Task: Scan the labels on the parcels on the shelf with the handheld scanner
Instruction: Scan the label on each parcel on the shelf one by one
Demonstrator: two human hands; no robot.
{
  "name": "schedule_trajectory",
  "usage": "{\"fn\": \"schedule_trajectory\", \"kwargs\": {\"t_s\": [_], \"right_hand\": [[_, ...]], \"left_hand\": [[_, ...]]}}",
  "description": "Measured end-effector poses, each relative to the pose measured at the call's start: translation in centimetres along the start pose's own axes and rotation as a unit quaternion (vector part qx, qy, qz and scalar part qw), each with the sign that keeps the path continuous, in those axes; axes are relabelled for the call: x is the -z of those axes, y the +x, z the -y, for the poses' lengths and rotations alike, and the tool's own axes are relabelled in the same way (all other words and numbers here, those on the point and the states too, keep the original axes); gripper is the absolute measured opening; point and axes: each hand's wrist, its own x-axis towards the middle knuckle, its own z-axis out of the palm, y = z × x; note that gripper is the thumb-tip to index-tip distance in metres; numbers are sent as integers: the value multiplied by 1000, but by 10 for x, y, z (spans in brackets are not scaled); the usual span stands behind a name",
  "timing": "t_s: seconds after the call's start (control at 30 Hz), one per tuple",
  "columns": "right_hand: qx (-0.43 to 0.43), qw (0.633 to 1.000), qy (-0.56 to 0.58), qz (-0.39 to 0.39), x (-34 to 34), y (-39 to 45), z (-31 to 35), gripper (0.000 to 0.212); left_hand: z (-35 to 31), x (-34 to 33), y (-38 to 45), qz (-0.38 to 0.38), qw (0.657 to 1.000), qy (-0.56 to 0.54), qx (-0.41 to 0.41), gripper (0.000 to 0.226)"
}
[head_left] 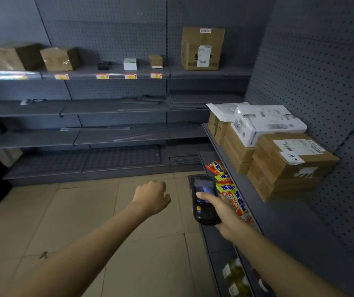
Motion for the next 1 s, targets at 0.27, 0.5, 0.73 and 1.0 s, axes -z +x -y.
{"fn": "schedule_trajectory", "kwargs": {"t_s": [0.27,0.5,0.73,1.0], "right_hand": [[26,993,117,-16,-36,79,42,91],[49,984,162,-58,-29,109,83,38],[70,970,158,-173,20,133,114,23],[117,940,193,-256,88,165,155,27]], "left_hand": [[36,24,114,-8,997,15,-69,34],[17,27,183,11,989,10,-146,27],[-47,25,251,31,974,3,-224,27],[-146,30,328,52,949,31,-310,25]]}}
